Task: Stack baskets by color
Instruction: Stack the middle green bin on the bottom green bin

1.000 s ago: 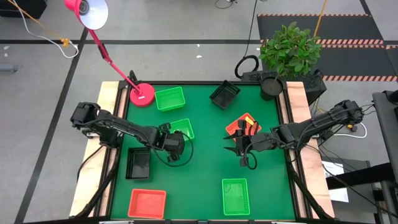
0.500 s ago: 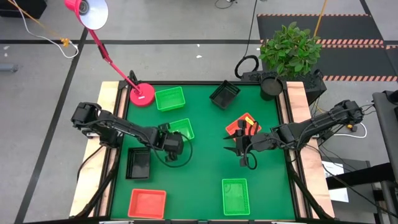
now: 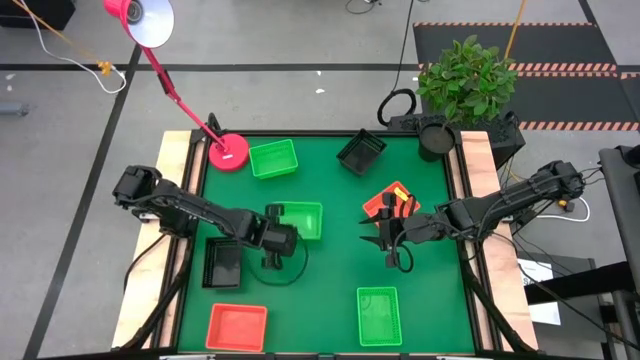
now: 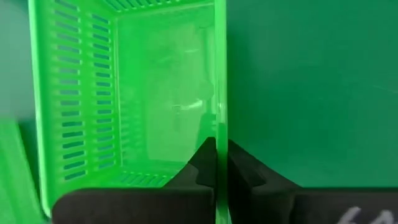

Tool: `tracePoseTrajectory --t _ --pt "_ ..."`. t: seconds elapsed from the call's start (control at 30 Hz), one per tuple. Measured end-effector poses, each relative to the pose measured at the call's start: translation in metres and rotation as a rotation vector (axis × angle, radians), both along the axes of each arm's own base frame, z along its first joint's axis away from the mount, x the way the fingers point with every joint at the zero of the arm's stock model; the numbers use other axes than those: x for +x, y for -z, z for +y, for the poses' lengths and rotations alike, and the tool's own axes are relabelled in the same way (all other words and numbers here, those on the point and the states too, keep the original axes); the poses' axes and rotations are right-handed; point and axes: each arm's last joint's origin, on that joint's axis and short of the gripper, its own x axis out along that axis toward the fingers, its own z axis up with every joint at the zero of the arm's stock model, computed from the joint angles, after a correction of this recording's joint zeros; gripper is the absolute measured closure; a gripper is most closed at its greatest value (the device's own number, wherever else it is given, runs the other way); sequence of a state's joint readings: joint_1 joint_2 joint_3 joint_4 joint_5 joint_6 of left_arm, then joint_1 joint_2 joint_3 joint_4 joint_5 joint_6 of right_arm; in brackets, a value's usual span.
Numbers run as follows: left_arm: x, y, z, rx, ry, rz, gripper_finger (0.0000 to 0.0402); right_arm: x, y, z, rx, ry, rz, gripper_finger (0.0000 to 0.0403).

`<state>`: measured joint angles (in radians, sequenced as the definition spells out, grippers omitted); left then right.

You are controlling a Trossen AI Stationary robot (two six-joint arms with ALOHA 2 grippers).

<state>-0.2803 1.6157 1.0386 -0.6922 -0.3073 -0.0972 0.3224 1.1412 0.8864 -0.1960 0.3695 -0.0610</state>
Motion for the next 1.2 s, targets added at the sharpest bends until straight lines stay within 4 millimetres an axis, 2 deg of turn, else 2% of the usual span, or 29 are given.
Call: tracePoseTrajectory --t 0.2,0.33,0.53,0.73,1.0,1.2 --pt "0.000 -0.011 -0.028 0.071 0.277 -0.013 0.0392 0.005 -0.006 0.002 0.070 0.024 -0.082 0.0243" --pt "-0.001 -0.016 -0.040 0.116 0.377 -0.032 0.0391 0.015 -0.005 0.004 0.095 0.054 -0.114 0.0243" --pt "0.008 -0.022 -0.049 0.158 0.494 -0.147 0.0395 0.048 -0.005 0.015 0.091 0.064 -0.060 0.0243" --pt "0.011 -0.025 -0.056 0.184 0.580 -0.196 0.0392 0.088 0.005 0.023 0.038 0.071 0.043 0.0243" --pt "0.011 -0.028 -0.066 0.216 0.679 -0.239 0.0390 0.121 0.012 0.012 0.108 -0.002 0.090 0.0211" --pt "0.012 -0.029 -0.066 0.230 0.700 -0.243 0.0392 0.135 0.019 -0.012 0.129 -0.080 0.131 0.0193"
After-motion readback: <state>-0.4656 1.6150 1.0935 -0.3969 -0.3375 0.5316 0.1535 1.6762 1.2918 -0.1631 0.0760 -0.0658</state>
